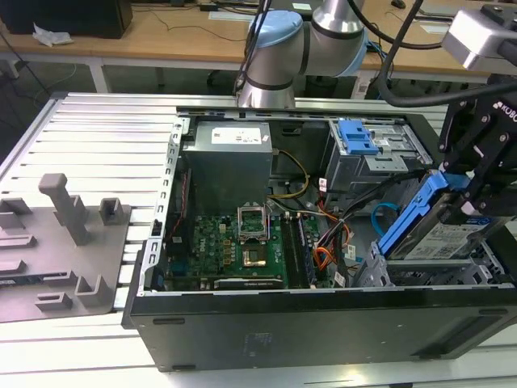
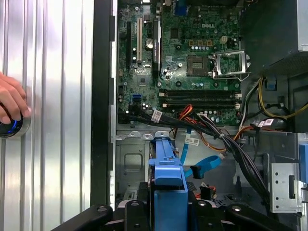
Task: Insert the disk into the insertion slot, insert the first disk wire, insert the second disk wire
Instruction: 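Insert the disk into the insertion slot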
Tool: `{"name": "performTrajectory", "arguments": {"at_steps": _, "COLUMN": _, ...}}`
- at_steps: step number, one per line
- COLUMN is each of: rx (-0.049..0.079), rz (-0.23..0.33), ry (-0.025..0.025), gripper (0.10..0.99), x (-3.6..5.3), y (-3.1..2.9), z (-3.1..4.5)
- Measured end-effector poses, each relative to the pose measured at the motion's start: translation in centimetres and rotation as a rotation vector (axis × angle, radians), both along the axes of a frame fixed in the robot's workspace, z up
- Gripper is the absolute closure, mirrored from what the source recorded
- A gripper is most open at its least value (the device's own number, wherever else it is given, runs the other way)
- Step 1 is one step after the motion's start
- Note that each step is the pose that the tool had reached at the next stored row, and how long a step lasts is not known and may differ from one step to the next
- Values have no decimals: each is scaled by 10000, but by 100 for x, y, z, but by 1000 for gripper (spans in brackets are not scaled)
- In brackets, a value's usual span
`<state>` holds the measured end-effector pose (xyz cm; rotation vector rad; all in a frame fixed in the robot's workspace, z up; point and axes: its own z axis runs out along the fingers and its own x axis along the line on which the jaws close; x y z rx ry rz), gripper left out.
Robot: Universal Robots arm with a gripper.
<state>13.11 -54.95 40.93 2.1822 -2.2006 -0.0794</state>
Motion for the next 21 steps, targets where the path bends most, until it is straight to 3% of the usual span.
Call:
{"name": "performTrajectory", "arguments": {"at_steps": 3, "rx": 0, "rz": 0, "ry": -1, "gripper": 710, "x": 0, "y": 0, "z": -3}}
{"name": "performTrajectory", "arguments": {"at_steps": 4, "rx": 1, "rz": 0, "ry": 0, "gripper": 647, "x": 0, "y": 0, "z": -4}}
{"name": "performTrajectory", "arguments": {"at_steps": 11, "rx": 1, "rz": 0, "ry": 0, "gripper": 659, "x": 0, "y": 0, "z": -11}}
{"name": "performTrajectory", "arguments": {"at_steps": 14, "rx": 0, "rz": 0, "ry": -1, "gripper": 851, "x": 0, "y": 0, "z": -16}}
{"name": "performTrajectory", "arguments": {"at_steps": 15, "rx": 1, "rz": -1, "ry": 0, "gripper": 969, "x": 0, "y": 0, "z": -17}}
{"name": "performTrajectory", "arguments": {"at_steps": 21, "rx": 0, "rz": 0, "ry": 0, "gripper": 980, "x": 0, "y": 0, "z": -24}}
